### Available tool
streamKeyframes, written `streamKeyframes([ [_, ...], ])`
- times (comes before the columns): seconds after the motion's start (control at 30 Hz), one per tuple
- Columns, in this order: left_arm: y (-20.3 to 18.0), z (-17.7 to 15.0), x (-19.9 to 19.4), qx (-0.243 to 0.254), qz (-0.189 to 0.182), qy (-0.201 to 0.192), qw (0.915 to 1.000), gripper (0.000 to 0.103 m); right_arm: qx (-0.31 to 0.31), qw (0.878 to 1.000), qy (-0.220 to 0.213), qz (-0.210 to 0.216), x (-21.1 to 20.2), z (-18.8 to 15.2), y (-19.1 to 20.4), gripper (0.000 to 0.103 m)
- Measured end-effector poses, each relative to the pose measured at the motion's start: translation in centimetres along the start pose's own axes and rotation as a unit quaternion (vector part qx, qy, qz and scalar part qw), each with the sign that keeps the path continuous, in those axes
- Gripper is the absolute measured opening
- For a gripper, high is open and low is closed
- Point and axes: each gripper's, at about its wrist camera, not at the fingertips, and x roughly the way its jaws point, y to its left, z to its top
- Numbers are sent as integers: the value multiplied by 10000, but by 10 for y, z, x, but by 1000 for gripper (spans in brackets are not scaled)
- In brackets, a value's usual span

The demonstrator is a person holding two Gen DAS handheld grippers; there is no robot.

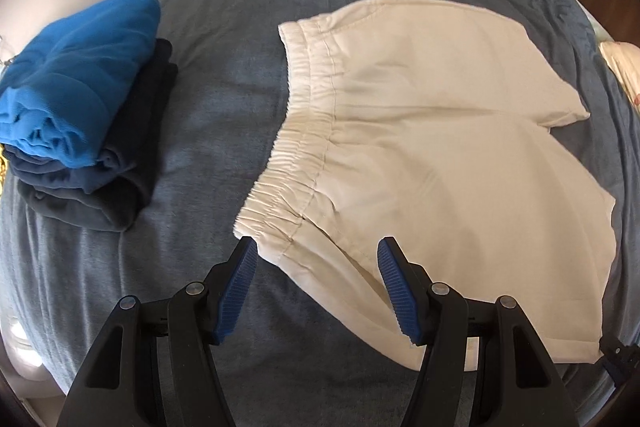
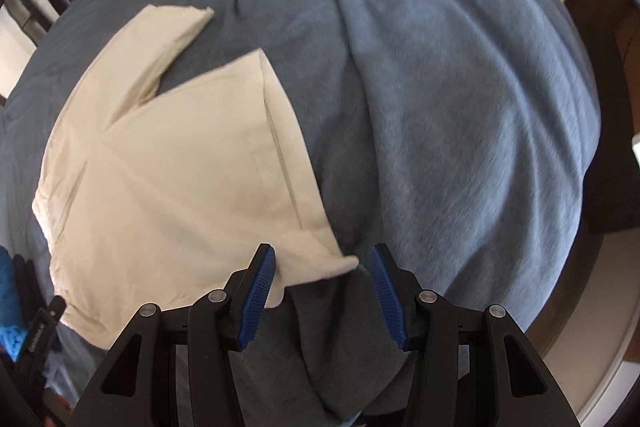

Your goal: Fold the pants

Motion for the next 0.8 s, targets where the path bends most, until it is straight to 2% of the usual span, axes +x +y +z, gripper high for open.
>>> streamKeyframes([
  [0.13,-3,0,11,87,-10,65,9999,62,81,9999,131,17,7,-2,-2,49],
  [0.3,-3,-4,19,183,6,130,9997,59,267,9982,515,165,17,-5,-7,49],
  [0.4,-3,-4,23,199,6,169,9997,49,225,9980,563,157,22,-5,-6,49],
  [0.47,-1,-5,23,187,21,176,9997,35,163,9980,595,139,24,-7,-5,49],
  [0.5,1,-5,23,184,-5,187,9997,31,126,9979,613,133,25,-7,-3,48],
  [0.57,3,-6,22,170,-79,209,9996,20,42,9980,605,155,26,-4,0,39],
  [0.6,4,-6,21,180,-112,206,9996,18,-21,9980,612,162,28,2,4,32],
  [0.63,4,-5,20,187,-150,200,9995,10,-93,9979,606,184,27,2,7,24],
  [0.67,5,-4,19,211,-251,217,9992,3,-194,9979,581,216,25,2,9,21],
  [0.73,4,-4,15,249,-274,203,9991,3,-313,9977,554,214,23,3,14,11],
  [0.8,4,-3,9,314,-259,129,9991,3,-426,9981,406,162,15,7,16,8],
])
